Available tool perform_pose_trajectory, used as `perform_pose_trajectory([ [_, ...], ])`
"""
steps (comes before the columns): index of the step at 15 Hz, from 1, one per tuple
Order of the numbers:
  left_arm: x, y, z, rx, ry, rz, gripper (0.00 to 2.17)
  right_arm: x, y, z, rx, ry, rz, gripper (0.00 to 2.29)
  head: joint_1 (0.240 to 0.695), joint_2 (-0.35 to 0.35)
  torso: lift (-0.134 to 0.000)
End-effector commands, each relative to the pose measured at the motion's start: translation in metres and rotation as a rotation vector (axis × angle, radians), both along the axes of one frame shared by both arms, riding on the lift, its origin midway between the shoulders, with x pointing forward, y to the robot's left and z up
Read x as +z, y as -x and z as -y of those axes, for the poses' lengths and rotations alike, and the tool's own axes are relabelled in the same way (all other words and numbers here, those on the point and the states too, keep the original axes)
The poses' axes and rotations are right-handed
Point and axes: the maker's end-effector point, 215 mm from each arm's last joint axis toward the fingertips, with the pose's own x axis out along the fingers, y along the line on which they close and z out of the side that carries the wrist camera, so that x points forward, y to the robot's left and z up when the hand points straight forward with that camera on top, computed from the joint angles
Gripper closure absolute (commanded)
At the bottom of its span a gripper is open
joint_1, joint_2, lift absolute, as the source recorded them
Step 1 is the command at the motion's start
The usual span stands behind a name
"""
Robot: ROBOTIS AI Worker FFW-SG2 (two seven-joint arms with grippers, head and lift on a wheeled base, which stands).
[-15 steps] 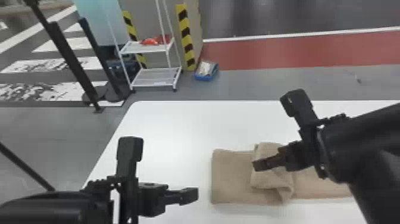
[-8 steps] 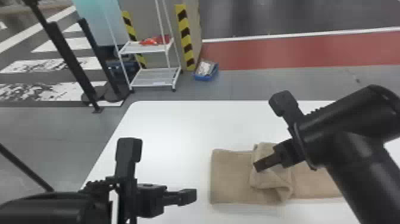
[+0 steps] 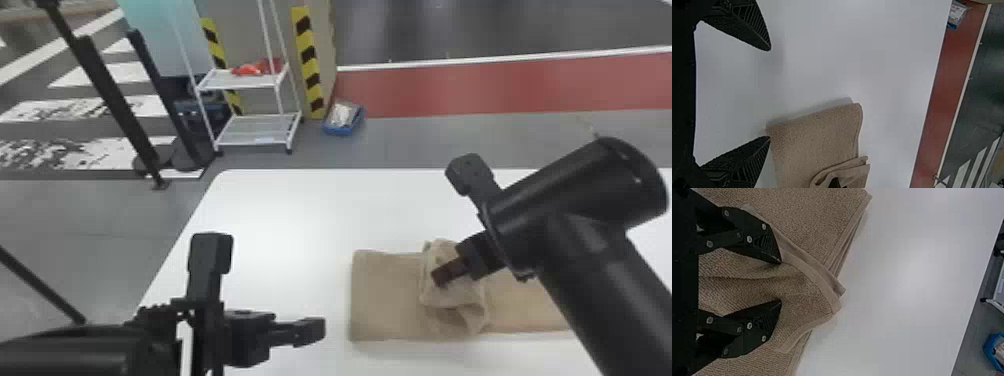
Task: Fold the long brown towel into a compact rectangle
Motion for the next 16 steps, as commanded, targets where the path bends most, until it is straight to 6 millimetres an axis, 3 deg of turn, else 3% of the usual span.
perform_pose_trajectory([
  [1, -0.001, 0.002, 0.0, 0.001, 0.001, -0.006, 0.08, 0.004, 0.0, -0.001, -0.007, -0.011, 0.01, 1.45, 0.695, 0.214, -0.124],
  [5, -0.003, 0.003, 0.0, 0.0, 0.002, -0.01, 0.08, 0.018, 0.0, -0.002, -0.025, -0.062, 0.045, 1.59, 0.695, 0.215, -0.124],
  [10, -0.004, 0.003, 0.002, -0.003, 0.003, -0.013, 0.08, 0.033, 0.01, 0.007, -0.077, -0.163, 0.078, 1.59, 0.695, 0.213, -0.124],
  [13, -0.004, 0.003, 0.002, -0.003, 0.002, -0.014, 0.08, 0.039, 0.021, 0.027, -0.146, -0.256, 0.085, 1.59, 0.695, 0.205, -0.124],
  [16, -0.004, 0.001, 0.008, -0.015, 0.003, -0.011, 0.08, 0.024, 0.03, 0.079, -0.236, -0.273, 0.061, 1.59, 0.695, 0.174, -0.124],
])
